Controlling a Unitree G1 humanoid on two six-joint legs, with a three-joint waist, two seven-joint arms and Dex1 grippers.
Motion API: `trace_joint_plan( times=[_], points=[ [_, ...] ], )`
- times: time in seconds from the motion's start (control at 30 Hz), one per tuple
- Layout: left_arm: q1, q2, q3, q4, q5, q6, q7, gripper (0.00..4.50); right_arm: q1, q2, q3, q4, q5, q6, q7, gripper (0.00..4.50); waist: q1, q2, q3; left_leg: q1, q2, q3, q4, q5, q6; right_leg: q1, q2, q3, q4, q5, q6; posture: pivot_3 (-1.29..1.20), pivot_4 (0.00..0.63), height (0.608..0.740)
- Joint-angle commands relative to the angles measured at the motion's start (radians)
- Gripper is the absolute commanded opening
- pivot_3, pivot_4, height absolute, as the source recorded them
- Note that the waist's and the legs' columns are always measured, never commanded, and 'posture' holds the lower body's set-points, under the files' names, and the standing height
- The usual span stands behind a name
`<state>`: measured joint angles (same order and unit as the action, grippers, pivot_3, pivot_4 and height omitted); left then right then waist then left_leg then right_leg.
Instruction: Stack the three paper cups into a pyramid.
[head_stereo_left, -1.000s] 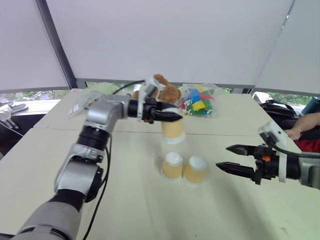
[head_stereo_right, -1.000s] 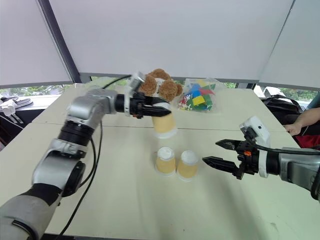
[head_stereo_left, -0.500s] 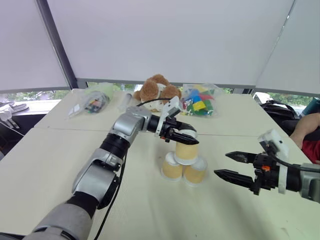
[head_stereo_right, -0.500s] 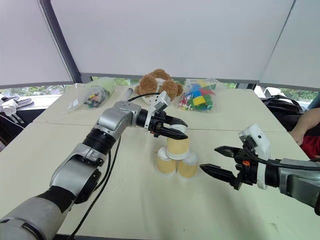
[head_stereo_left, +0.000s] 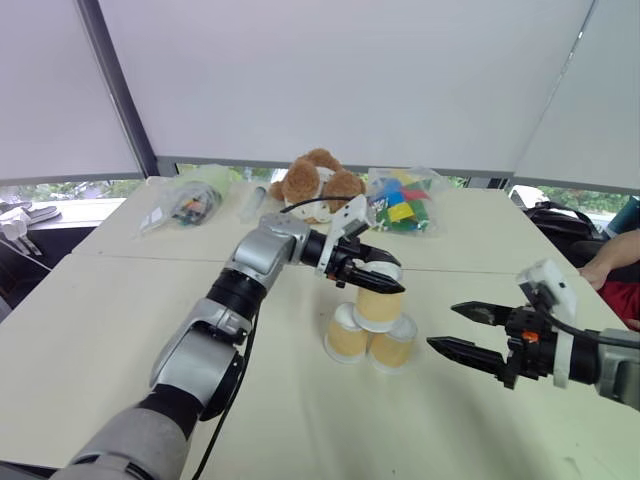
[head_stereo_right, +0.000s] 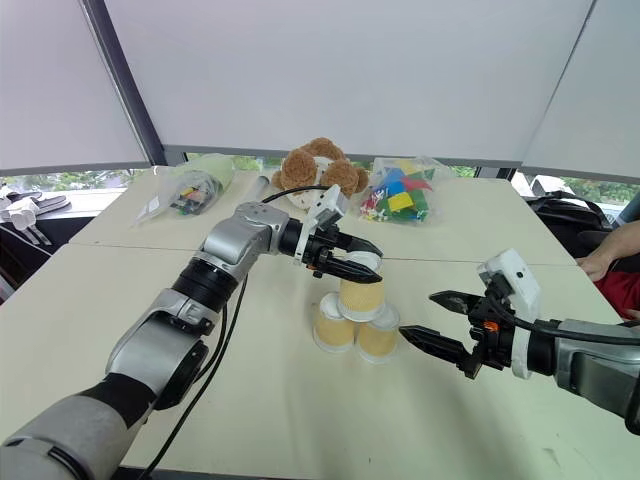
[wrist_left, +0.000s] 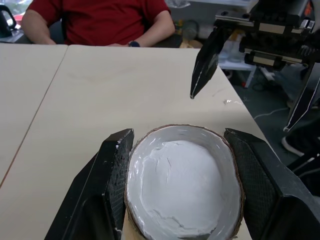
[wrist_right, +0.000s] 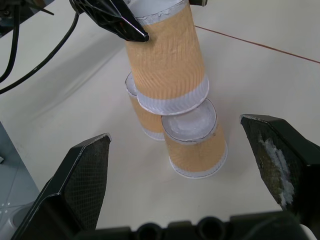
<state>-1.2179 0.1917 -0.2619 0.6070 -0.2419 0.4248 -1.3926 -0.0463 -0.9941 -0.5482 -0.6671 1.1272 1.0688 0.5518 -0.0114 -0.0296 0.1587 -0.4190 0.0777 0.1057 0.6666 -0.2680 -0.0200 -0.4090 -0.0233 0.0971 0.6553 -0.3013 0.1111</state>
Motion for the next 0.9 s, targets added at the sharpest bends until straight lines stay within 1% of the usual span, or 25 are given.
trace_joint_plan(
  times=[0.03,0.07,0.27,0.43,0.57,0.67,0.73,0.83,0.9],
  points=[
    [0.002,-0.004,-0.002,-0.048,-0.002,-0.004,-0.010,4.11,0.001,-0.001,-0.007,-0.009,0.003,-0.026,-0.002,4.50,0.000,0.000,0.000,0.000,0.000,0.000,0.000,0.000,0.000,0.000,0.000,0.000,0.000,0.000,0.000,0.00,0.150,0.740],
    [0.004,-0.004,-0.002,-0.056,-0.005,0.000,-0.015,4.46,0.003,-0.001,-0.006,-0.008,0.002,-0.028,-0.001,4.50,0.000,0.000,0.000,0.000,0.000,0.000,0.000,0.000,0.000,0.000,0.000,0.000,0.000,0.000,0.000,0.00,0.150,0.740],
    [0.004,-0.005,0.018,-0.080,-0.024,0.033,-0.016,4.46,0.008,0.000,0.001,-0.003,-0.008,-0.036,0.001,4.50,0.000,0.000,0.000,-0.001,0.000,-0.001,0.000,0.000,0.000,0.000,0.000,0.000,0.000,0.000,0.000,0.00,0.150,0.740],
    [-0.015,-0.001,0.052,-0.098,-0.068,0.086,-0.020,4.46,0.010,0.004,0.014,0.003,-0.019,-0.047,0.004,4.50,0.000,0.000,0.000,-0.001,0.000,-0.001,0.000,0.000,0.000,0.000,0.000,0.000,0.000,0.000,0.000,0.00,0.150,0.740],
    [-0.070,0.027,0.120,-0.093,-0.113,0.134,-0.006,4.46,0.009,0.012,0.013,0.022,-0.022,-0.065,0.009,4.50,0.000,0.000,0.000,-0.001,0.000,-0.001,0.000,0.000,0.000,0.000,0.000,-0.001,0.000,0.000,0.000,0.00,0.150,0.740],
    [-0.123,0.086,0.223,-0.050,-0.142,0.112,0.060,4.46,0.021,0.029,-0.030,0.062,-0.034,-0.095,0.026,4.50,0.000,0.000,0.000,-0.001,0.000,-0.001,0.001,0.000,0.000,0.000,0.000,-0.001,0.000,0.000,0.000,0.00,0.150,0.740],
    [-0.100,0.156,0.272,-0.052,-0.125,0.061,0.111,4.46,0.033,0.046,-0.056,0.088,-0.058,-0.131,0.041,4.50,-0.005,0.002,-0.001,-0.001,0.000,-0.002,0.000,0.000,0.000,0.000,0.000,-0.001,0.000,0.000,0.000,0.00,0.150,0.740],
    [-0.039,0.233,0.285,-0.095,-0.112,0.067,0.144,4.46,0.053,0.062,-0.071,0.122,-0.095,-0.178,0.067,4.50,-0.005,0.004,-0.002,0.001,0.000,-0.002,-0.001,0.000,0.000,0.000,0.003,0.000,0.001,0.000,0.001,0.00,0.150,0.740],
    [0.088,0.324,0.317,-0.210,-0.117,0.151,0.198,4.46,0.075,0.072,-0.059,0.166,-0.163,-0.242,0.109,4.50,-0.002,0.005,-0.003,0.001,0.001,-0.003,0.000,0.001,-0.002,0.001,0.004,0.000,0.002,0.000,0.001,0.00,0.150,0.740]
  ],
)
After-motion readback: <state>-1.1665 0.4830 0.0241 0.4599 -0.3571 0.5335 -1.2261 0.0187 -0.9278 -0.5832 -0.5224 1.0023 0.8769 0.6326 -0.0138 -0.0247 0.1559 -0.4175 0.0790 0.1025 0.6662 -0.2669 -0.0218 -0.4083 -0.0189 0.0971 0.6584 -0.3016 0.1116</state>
